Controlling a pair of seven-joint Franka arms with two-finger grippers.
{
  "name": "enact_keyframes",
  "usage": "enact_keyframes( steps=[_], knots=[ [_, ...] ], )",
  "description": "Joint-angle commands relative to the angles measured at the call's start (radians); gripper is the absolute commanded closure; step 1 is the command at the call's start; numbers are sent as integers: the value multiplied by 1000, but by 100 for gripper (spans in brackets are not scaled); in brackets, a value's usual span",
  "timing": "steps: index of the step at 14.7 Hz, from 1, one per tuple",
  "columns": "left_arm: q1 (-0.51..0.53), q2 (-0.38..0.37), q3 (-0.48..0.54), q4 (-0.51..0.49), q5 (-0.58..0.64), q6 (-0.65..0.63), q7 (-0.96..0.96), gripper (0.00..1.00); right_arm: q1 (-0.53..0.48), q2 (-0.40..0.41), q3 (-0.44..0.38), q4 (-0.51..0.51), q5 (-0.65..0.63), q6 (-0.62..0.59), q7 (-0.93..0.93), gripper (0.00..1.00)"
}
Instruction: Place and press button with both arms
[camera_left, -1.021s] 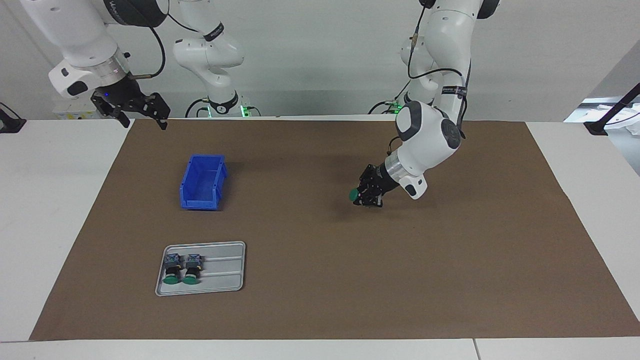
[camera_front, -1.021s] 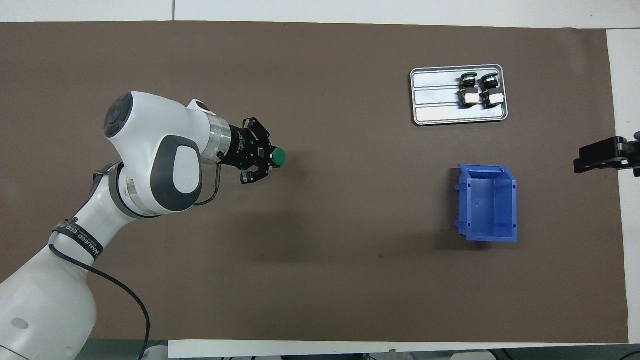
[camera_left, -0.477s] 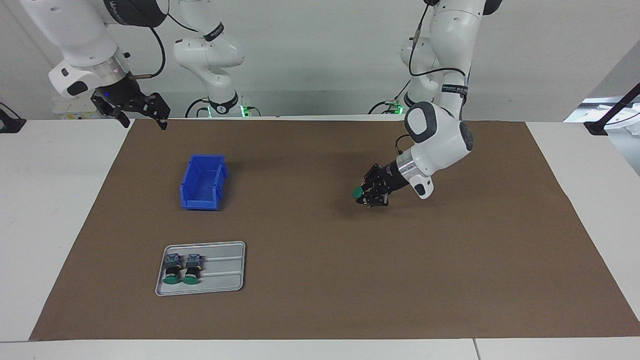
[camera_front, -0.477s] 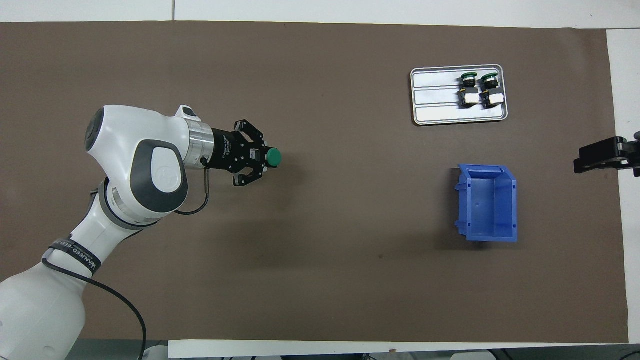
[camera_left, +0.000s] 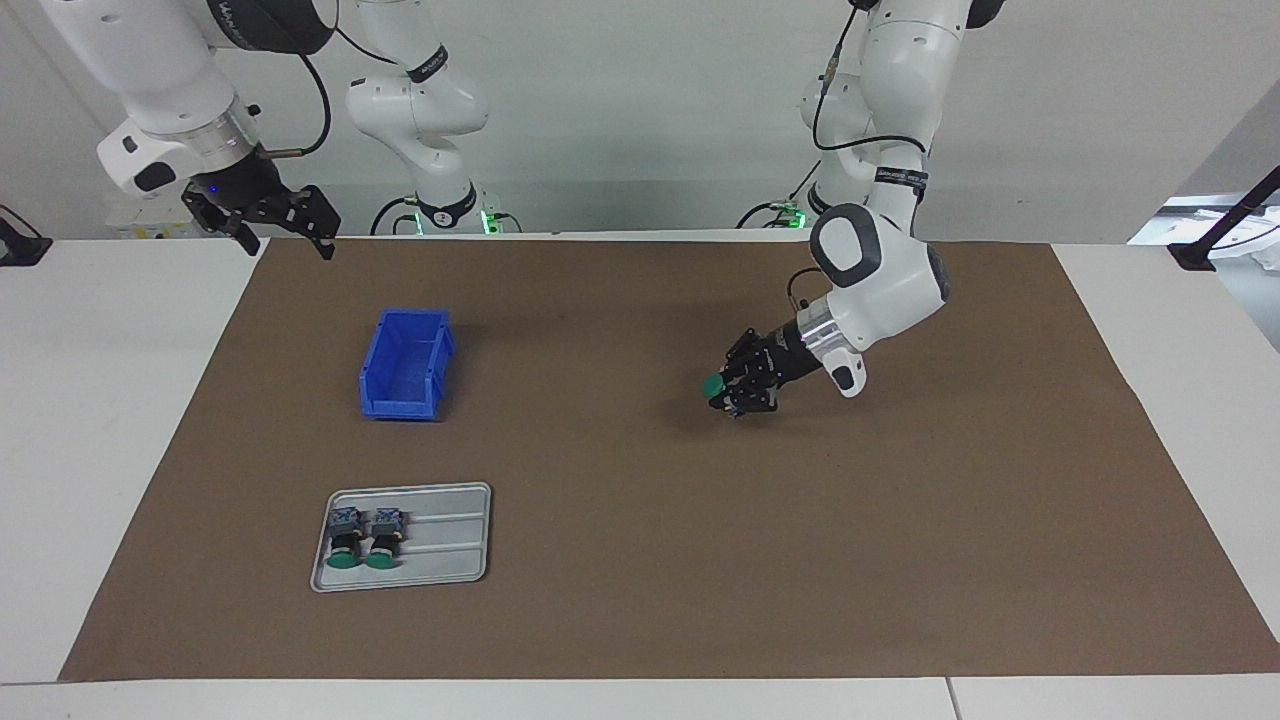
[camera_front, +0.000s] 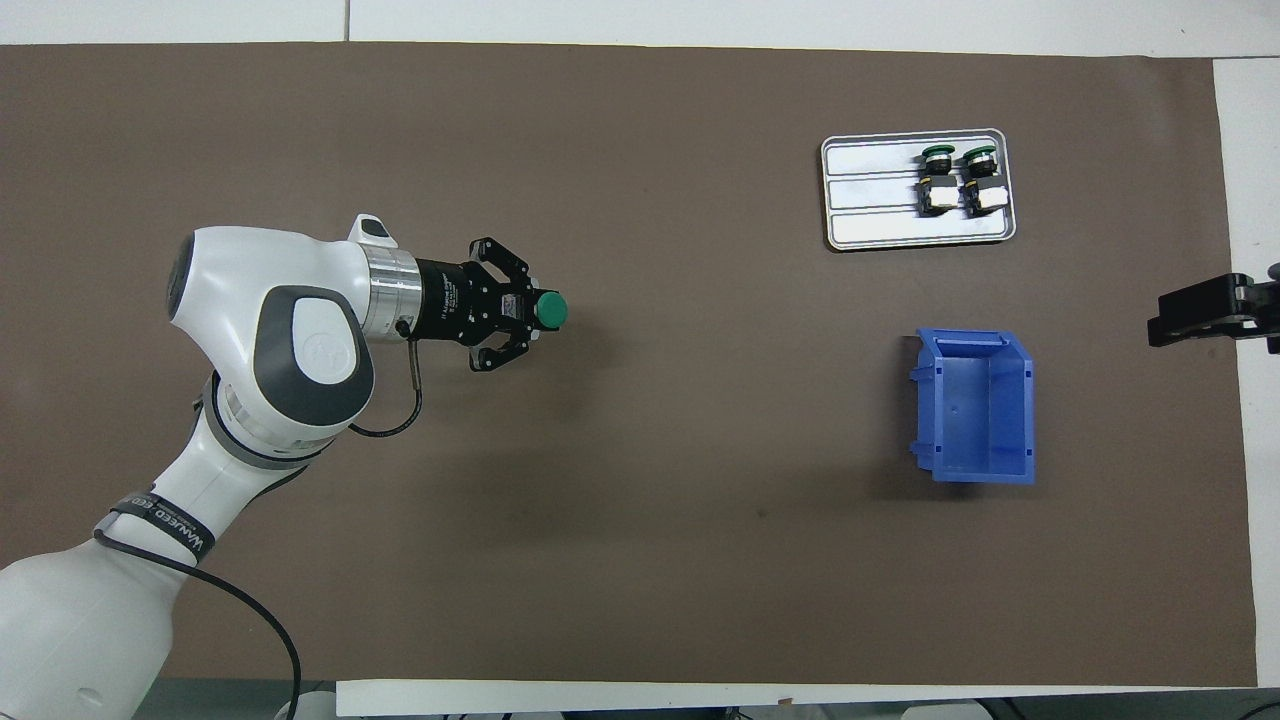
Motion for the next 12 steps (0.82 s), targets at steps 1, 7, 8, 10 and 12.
enact_keyframes(
  steps=[1, 7, 8, 10, 12],
  knots=[
    [-5, -34, -1, -45, -69, 31, 33, 100, -7, -9, 4, -12, 6, -3, -11, 2],
    [31, -12, -1, -87, -320, -90, 263, 100, -7, -9, 4, -12, 6, -3, -11, 2],
    [56, -14, -1, -100, -345, -130, 298, 100, -7, -9, 4, -12, 6, -3, -11, 2],
    [101, -9, -1, -116, -410, -176, 355, 100, -7, -9, 4, -12, 6, -3, -11, 2],
    [126, 0, 0, -122, -455, -223, 387, 100, -7, -9, 4, -12, 6, -3, -11, 2]
  ],
)
